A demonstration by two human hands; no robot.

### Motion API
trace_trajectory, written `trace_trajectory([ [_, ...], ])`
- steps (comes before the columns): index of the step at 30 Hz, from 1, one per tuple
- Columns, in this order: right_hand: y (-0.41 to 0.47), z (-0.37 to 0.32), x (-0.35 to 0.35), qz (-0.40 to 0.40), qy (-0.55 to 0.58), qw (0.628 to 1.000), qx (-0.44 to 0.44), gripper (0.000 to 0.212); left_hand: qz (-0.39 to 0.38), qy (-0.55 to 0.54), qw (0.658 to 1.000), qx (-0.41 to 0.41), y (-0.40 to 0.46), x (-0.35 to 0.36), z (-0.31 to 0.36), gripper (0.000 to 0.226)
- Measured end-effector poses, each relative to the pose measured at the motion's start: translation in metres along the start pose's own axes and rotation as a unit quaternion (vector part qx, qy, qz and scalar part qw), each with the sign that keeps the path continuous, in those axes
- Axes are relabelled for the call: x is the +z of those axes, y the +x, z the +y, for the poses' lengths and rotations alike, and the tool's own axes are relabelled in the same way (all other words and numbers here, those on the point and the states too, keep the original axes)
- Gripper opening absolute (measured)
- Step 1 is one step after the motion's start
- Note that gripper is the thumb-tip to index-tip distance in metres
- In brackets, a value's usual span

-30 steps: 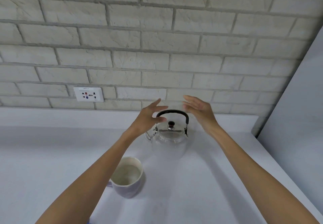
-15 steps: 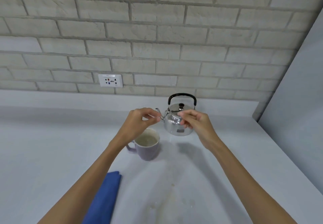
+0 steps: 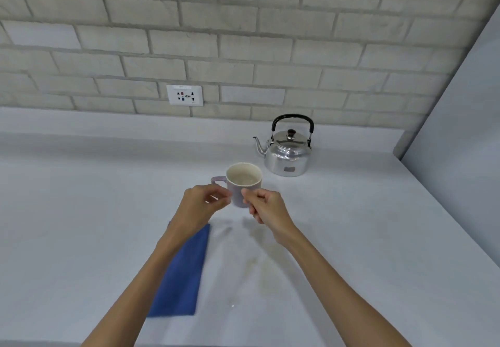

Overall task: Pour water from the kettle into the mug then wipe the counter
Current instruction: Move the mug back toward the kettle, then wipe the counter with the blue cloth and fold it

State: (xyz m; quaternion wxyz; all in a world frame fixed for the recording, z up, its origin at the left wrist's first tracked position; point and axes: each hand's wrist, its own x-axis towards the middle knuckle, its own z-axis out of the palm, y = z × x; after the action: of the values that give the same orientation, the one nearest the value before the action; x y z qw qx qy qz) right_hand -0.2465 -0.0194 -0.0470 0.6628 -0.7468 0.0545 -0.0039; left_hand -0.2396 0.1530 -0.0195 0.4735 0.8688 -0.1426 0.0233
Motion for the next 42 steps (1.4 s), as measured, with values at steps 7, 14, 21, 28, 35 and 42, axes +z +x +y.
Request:
trace_trajectory([
  [7, -0.004, 0.032, 0.046, -0.062, -0.063, 0.995, 0.045, 0.023, -0.009, 0.089, 0.984, -0.157, -0.044, -0.005, -0.049, 0.027],
  [14, 0.012, 0.045, 0.087, -0.102, -0.235, 0.967, 0.013, 0.035, -0.032, 0.196, 0.929, -0.311, -0.092, -0.011, -0.070, 0.072],
  [21, 0.026, 0.034, 0.115, -0.174, -0.335, 0.924, 0.059, 0.051, -0.033, 0.085, 0.908, -0.408, -0.097, -0.015, -0.071, 0.051],
  [28, 0.025, 0.024, 0.105, -0.205, -0.347, 0.915, 0.019, 0.040, -0.093, 0.065, 0.921, -0.373, -0.094, -0.010, -0.070, 0.028],
  [35, 0.020, 0.009, 0.058, -0.176, -0.188, 0.966, -0.027, 0.010, -0.079, -0.188, 0.922, -0.330, -0.099, -0.001, -0.045, 0.031],
  [42, 0.011, 0.039, 0.023, -0.122, -0.266, 0.956, -0.022, 0.009, -0.117, -0.119, 0.926, -0.338, -0.104, 0.034, -0.031, 0.039],
])
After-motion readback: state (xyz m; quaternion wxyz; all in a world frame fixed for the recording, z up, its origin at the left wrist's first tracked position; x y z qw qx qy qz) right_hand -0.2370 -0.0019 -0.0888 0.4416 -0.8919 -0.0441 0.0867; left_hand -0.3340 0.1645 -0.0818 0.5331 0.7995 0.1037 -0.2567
